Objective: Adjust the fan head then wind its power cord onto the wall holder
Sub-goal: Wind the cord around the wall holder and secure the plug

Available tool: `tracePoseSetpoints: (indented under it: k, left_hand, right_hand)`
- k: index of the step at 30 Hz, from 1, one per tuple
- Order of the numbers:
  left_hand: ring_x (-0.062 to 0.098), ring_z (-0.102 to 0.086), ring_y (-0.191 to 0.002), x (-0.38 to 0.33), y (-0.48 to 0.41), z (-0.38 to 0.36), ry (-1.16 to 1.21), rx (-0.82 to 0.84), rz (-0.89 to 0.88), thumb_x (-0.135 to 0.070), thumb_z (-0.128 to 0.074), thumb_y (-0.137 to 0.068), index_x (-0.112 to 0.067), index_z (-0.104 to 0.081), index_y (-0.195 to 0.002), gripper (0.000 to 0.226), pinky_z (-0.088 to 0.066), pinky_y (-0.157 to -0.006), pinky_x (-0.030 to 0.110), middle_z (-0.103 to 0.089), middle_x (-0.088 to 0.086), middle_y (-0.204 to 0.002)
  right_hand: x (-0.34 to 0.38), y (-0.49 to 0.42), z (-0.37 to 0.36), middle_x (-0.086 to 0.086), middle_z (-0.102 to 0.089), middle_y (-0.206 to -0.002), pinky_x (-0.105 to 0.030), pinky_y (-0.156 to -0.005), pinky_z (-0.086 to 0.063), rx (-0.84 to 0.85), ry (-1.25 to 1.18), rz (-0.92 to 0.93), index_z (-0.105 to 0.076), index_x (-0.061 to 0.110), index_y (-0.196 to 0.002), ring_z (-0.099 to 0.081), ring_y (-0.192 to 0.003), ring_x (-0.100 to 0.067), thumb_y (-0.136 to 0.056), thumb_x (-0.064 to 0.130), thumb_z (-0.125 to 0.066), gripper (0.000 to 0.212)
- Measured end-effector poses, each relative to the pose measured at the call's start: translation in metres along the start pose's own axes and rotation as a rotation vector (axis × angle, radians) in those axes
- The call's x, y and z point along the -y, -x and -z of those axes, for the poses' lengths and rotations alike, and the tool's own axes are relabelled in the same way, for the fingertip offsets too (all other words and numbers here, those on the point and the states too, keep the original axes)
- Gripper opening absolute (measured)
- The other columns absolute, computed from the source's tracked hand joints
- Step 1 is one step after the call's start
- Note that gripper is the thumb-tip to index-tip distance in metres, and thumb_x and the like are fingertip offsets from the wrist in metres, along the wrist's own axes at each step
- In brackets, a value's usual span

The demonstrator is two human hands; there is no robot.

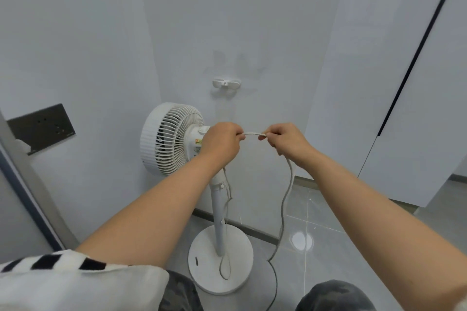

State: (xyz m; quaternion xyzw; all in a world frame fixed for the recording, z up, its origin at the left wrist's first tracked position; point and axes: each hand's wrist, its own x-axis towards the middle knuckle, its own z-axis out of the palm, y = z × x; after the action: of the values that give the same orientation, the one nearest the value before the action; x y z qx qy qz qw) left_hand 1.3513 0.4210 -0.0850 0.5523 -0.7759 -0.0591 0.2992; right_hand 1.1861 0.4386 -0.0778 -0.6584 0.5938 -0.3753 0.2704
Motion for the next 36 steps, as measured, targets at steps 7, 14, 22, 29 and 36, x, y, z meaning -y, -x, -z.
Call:
tracePoseSetpoints:
  k: [7, 14, 22, 29, 36]
  left_hand:
    - [0.032, -0.060, -0.097, 0.000, -0.035, 0.016, -0.499, 0.065, -0.211, -0.013, -0.046, -0.094, -0.014, -0.065, -0.107, 0.024, -0.040, -0.072, 0.032, -0.066, 0.010, -0.104]
    - [0.034, -0.061, -0.095, 0.003, -0.062, 0.029, -0.706, 0.072, -0.233, 0.003, -0.042, -0.088, -0.004, -0.062, -0.103, 0.025, -0.044, -0.073, 0.037, -0.065, 0.014, -0.103]
    - [0.029, -0.061, -0.085, 0.031, -0.098, 0.050, -0.481, 0.034, 0.181, -0.001, -0.051, -0.087, -0.008, -0.068, -0.098, 0.021, -0.044, -0.068, 0.031, -0.067, 0.012, -0.099]
    - [0.011, -0.064, -0.067, 0.007, -0.114, 0.048, 0.324, 0.431, 0.131, -0.016, -0.061, -0.087, -0.009, -0.067, -0.099, 0.016, -0.047, -0.073, 0.023, -0.066, 0.002, -0.068]
    - [0.005, -0.054, -0.040, 0.005, -0.132, 0.054, 0.386, 0.368, 0.104, -0.008, -0.062, -0.086, -0.011, -0.066, -0.070, 0.016, -0.048, -0.054, 0.022, -0.059, 0.003, -0.057]
  right_hand:
    - [0.011, -0.024, 0.017, -0.001, -0.057, -0.064, -0.026, -0.058, -0.045, 0.135, 0.215, -0.052, -0.066, 0.015, -0.071, -0.050, -0.060, -0.016, -0.090, 0.008, -0.051, 0.025]
    - [0.022, -0.048, 0.012, -0.016, -0.067, -0.085, -0.032, -0.068, -0.045, -0.072, 0.523, 0.060, -0.066, 0.001, -0.087, -0.061, -0.080, -0.031, -0.092, 0.018, -0.053, 0.022]
    - [0.011, -0.072, 0.049, -0.004, -0.059, -0.062, -0.030, -0.064, -0.049, -0.045, 0.113, -0.046, -0.062, 0.011, -0.071, -0.054, -0.055, -0.015, -0.091, 0.003, -0.050, 0.024]
    - [0.028, -0.093, 0.044, -0.007, -0.066, -0.074, -0.034, -0.068, -0.051, -0.146, 0.315, 0.146, -0.069, 0.008, -0.081, -0.061, -0.072, -0.025, -0.090, 0.007, -0.055, 0.017]
    - [0.032, -0.102, 0.040, -0.013, -0.069, -0.083, -0.037, -0.069, -0.049, -0.189, 0.616, 0.272, -0.067, 0.005, -0.088, -0.061, -0.080, -0.032, -0.087, 0.003, -0.047, 0.020]
